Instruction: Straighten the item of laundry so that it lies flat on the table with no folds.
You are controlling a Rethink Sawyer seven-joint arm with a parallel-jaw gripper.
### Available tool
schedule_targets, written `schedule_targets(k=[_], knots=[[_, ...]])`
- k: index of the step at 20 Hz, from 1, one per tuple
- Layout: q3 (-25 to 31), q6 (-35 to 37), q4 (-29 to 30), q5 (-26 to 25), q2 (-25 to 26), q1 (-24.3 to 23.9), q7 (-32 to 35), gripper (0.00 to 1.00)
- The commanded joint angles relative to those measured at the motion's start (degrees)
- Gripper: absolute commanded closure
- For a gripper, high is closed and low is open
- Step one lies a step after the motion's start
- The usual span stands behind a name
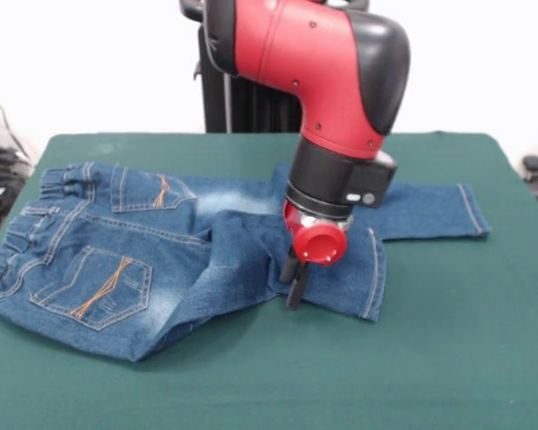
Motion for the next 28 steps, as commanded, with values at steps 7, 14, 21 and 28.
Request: schedule_targets(k=[7, 14, 21, 28], knots=[[1.17, 2.41, -2.80, 7.58, 4.62, 4.10, 7.36, 0.00], [0.10, 1.35, -2.43, 8.03, 4.96, 4.68, 6.08, 1.00], [0.84, 0.97, -2.11, 8.83, 4.69, 4.57, 6.62, 1.00], [0.14, 1.98, -4.28, 11.14, 6.14, 5.65, 7.39, 1.00]])
